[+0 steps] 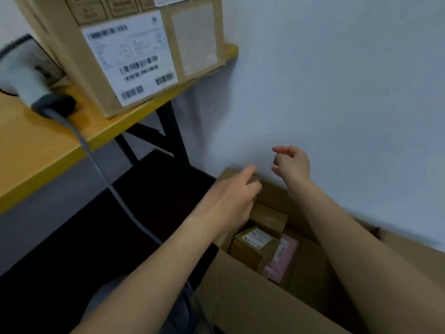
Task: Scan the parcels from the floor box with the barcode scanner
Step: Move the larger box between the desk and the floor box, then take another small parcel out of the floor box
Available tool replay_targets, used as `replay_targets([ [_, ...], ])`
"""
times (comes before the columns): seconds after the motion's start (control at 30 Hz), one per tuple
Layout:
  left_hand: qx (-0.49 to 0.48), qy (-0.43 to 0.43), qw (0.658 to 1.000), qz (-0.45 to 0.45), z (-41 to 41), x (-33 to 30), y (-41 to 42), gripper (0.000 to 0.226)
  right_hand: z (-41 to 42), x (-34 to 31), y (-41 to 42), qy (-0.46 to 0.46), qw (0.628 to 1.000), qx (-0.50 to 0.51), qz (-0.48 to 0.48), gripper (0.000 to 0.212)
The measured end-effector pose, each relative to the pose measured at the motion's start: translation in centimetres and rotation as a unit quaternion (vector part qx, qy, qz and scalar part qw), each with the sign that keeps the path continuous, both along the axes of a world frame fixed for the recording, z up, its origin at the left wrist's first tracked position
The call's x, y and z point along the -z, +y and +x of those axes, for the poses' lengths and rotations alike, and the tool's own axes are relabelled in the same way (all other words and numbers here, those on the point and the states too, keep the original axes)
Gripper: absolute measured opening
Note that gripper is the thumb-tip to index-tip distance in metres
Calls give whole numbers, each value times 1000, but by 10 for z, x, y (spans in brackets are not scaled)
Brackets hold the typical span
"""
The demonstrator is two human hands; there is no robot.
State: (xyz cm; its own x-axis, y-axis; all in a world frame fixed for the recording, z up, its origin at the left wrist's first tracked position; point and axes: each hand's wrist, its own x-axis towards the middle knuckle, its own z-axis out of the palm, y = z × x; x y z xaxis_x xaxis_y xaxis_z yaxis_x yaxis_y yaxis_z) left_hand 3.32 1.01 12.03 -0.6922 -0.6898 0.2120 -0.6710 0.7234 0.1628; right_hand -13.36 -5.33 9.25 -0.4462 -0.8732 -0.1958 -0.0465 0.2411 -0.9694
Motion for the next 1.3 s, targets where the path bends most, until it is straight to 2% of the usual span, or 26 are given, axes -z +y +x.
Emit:
replay_targets([
  [0.1,-68,29,985,157,-12,64,0,10,-25,61,12,-14,997,11,78,19],
  [0.2,-143,32,939,311,-21,111,-2,23,-43,117,25,-23,987,9,161,15],
  [0.4,-239,71,852,460,-29,163,-10,26,-47,193,46,-96,943,-4,319,27],
  [0.57,-294,98,798,516,-26,199,-24,32,-32,226,58,-212,891,-25,401,35],
  [0.67,-302,110,779,539,-25,217,-33,44,-22,244,63,-254,862,1,439,65],
  [0.83,-307,137,745,577,-26,236,-39,44,-9,273,68,-321,840,63,433,93],
  [0.93,-304,130,744,581,-25,246,-36,42,-9,286,70,-326,841,75,426,103],
  [1.0,-304,119,753,571,-24,251,-35,42,-13,284,70,-330,837,72,430,94],
  [1.1,-298,99,768,558,-23,254,-34,44,-35,273,67,-329,830,34,449,51],
  [1.17,-302,94,776,545,-24,253,-33,43,-58,260,66,-282,830,7,482,29],
  [1.3,-309,94,793,516,-27,250,-31,39,-107,242,66,-158,834,-9,528,13],
])
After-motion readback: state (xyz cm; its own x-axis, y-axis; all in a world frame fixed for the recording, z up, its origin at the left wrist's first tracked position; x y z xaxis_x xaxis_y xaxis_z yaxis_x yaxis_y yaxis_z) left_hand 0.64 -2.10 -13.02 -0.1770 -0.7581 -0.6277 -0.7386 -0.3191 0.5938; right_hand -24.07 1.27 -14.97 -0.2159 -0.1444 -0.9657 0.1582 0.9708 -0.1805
